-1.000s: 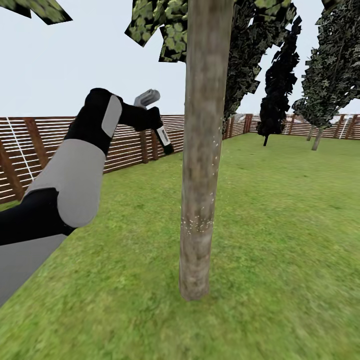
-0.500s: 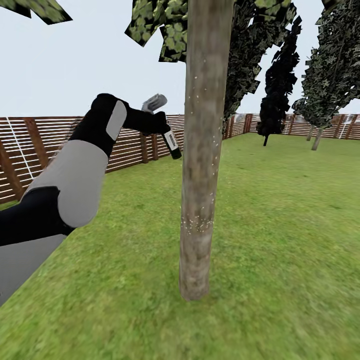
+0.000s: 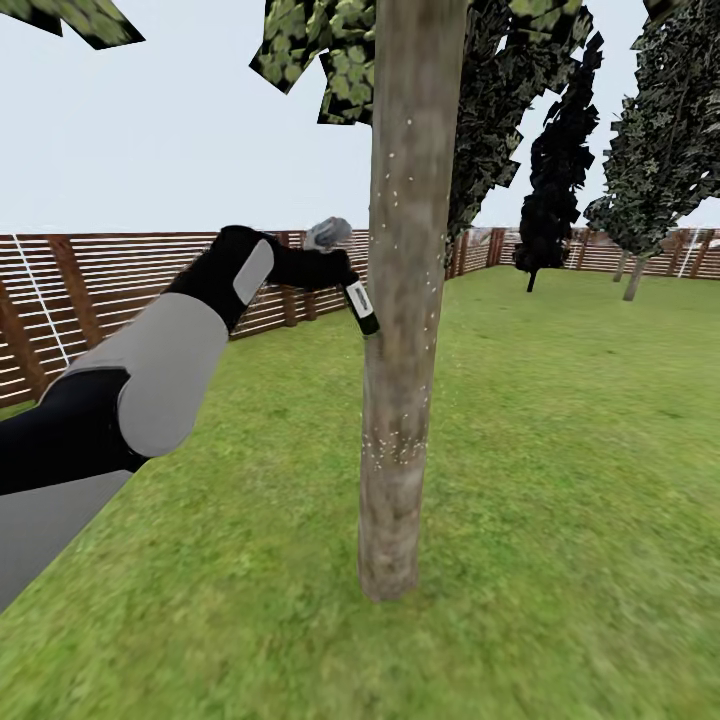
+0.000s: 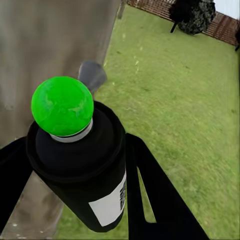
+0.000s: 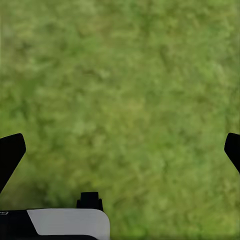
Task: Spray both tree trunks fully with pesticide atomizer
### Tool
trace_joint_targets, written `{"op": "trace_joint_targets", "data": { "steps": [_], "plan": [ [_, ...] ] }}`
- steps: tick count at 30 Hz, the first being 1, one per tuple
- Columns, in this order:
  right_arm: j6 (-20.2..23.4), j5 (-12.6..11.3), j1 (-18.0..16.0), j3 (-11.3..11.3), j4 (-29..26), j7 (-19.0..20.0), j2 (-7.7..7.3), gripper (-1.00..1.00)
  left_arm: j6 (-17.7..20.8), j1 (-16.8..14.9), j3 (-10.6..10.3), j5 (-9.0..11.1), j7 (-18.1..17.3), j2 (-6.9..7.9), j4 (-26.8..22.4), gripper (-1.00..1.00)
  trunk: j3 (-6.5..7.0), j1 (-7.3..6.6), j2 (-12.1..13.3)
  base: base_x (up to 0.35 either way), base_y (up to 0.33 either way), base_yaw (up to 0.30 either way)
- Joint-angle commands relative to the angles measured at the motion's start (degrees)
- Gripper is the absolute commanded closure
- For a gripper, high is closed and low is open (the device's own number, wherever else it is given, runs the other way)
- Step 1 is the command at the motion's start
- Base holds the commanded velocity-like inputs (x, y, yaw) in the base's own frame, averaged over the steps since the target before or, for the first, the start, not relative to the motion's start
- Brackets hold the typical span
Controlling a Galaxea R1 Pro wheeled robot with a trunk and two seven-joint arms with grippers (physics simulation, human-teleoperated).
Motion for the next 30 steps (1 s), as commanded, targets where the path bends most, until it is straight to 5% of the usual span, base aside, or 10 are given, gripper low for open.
{"op": "trace_joint_targets", "data": {
  "steps": [1,12,20,26,28,30],
  "plan": [
    [-0.4,0.3,-0.1,0.1,0.3,-0.2,0.01,-1.0,0.5,0.0,0.2,0.0,-0.1,-0.03,-1.1,1.0,-0.11,0.02,-0.1,0.0,0.0,0.0],
    [-0.4,0.3,-0.1,0.2,0.3,-0.2,0.01,-1.0,0.7,0.0,0.6,2.8,-0.5,-0.03,-2.2,1.0,-0.11,0.02,-0.1,0.0,0.0,0.0],
    [-0.4,0.3,-0.1,0.2,0.3,-0.2,0.01,-1.0,-7.8,0.0,0.8,2.4,-0.5,-0.03,15.4,1.0,-0.11,0.02,-0.1,0.0,0.0,0.0],
    [-0.4,0.3,-0.1,0.2,0.3,-0.2,0.01,-1.0,-9.1,0.0,0.6,2.2,-0.5,-0.03,17.2,1.0,-0.11,0.02,-0.1,0.0,0.0,0.0],
    [-0.4,0.3,-0.1,0.2,0.3,-0.2,0.01,-1.0,-9.3,0.1,0.6,0.9,-0.3,-0.03,17.2,1.0,-0.11,0.02,-0.1,0.0,0.0,0.0],
    [-0.4,0.3,-0.1,0.2,0.3,-0.2,0.01,-1.0,-12.3,0.2,0.6,-5.5,-0.1,-0.03,17.2,1.0,-0.11,0.02,-0.1,0.0,0.0,0.0]
  ]
}}
